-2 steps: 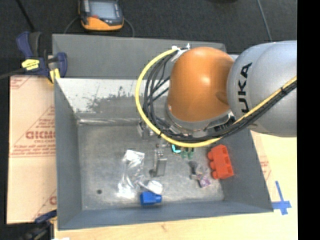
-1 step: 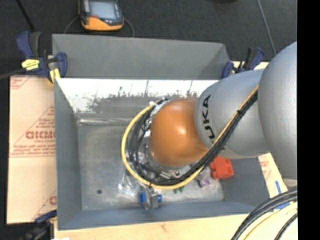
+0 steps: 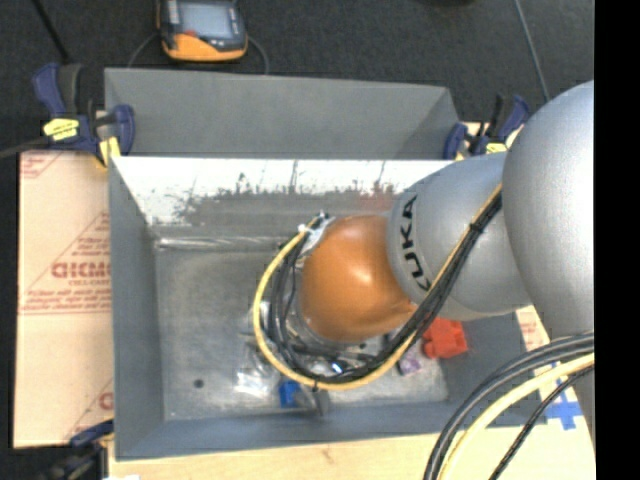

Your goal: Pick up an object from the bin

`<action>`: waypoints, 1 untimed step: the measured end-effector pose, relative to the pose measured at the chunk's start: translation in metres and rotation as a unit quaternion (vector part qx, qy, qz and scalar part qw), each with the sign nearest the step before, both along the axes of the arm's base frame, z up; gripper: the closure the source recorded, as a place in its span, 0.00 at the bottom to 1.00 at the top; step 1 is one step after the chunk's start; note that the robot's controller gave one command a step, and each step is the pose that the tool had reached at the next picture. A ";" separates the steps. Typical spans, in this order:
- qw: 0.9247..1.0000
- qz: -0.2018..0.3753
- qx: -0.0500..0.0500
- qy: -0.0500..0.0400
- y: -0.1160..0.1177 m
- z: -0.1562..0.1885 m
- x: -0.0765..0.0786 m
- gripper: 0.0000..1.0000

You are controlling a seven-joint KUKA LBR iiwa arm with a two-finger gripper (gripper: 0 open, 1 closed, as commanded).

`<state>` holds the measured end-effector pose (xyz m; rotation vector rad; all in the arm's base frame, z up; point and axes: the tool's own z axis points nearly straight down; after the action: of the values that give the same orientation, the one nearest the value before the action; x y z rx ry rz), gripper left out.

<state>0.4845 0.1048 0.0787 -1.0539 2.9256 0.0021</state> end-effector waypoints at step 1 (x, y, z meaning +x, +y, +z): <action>1.000 -0.002 0.002 -0.007 0.001 0.006 0.004 1.00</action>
Offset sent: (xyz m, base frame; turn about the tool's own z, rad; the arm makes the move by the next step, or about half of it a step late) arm 0.0000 0.0000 0.0000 0.0000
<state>0.4889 0.1063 0.0851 -1.0433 2.9140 0.0008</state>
